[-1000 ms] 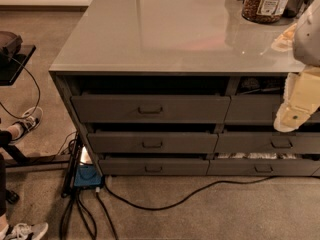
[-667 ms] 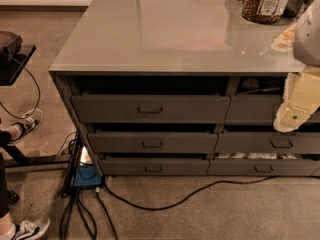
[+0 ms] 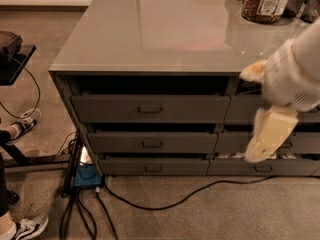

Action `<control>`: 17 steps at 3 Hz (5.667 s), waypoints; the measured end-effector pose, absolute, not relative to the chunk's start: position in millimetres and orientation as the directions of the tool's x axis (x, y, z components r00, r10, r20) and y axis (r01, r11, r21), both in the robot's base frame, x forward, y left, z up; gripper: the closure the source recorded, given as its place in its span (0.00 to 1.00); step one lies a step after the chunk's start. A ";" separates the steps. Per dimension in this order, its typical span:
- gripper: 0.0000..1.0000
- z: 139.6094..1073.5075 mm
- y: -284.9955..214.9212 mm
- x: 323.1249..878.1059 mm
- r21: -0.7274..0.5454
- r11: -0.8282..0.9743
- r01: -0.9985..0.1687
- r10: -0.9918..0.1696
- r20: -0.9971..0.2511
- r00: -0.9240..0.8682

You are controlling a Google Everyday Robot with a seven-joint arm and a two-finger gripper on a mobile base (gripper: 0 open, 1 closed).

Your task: Open top drawer

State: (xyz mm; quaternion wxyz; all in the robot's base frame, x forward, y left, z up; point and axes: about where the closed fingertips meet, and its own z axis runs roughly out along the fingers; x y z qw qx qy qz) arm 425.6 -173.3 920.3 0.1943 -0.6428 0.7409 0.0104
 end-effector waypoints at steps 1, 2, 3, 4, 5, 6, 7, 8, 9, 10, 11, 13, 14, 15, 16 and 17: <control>0.00 849.0 -113.7 418.2 -0.161 0.128 -0.979 -0.905 -0.422 -0.049; 0.00 762.7 -52.7 412.7 -0.060 0.101 -0.993 -0.859 -0.509 -0.056; 0.00 699.8 -10.7 436.0 -0.008 0.124 -0.992 -0.789 -0.607 -0.094; 0.00 668.4 15.6 492.9 -0.059 0.179 -0.982 -0.702 -0.707 -0.086; 0.00 660.1 16.0 510.4 -0.081 0.230 -0.970 -0.681 -0.726 -0.101; 0.00 660.5 16.0 510.6 -0.082 0.230 -0.970 -0.681 -0.725 -0.100; 0.00 658.7 -5.8 529.3 -0.132 0.262 -0.956 -0.722 -0.684 -0.103; 0.00 676.4 -43.7 569.8 -0.292 0.262 -0.920 -0.805 -0.592 -0.042; 0.00 705.0 -92.2 604.3 -0.444 0.240 -0.863 -0.872 -0.490 0.009; 0.00 705.0 -92.2 604.3 -0.444 0.240 -0.863 -0.872 -0.490 0.009; 0.00 698.8 -102.1 613.3 -0.470 0.247 -0.847 -0.898 -0.440 -0.018; 0.00 680.3 -151.1 661.7 -0.567 0.155 -0.809 -0.978 -0.202 -0.046; 0.00 667.6 -160.9 681.0 -0.561 0.142 -0.815 -0.980 -0.195 -0.036; 0.00 652.5 -157.1 698.7 -0.525 0.157 -0.836 -0.962 -0.273 -0.009; 0.00 626.3 -141.4 727.1 -0.486 0.157 -0.860 -0.922 -0.384 0.049; 0.00 616.8 -138.4 727.8 -0.475 0.154 -0.866 -0.922 -0.385 0.047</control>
Offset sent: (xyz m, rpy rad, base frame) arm 0.0499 0.2019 -0.2487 0.4368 0.0028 0.0495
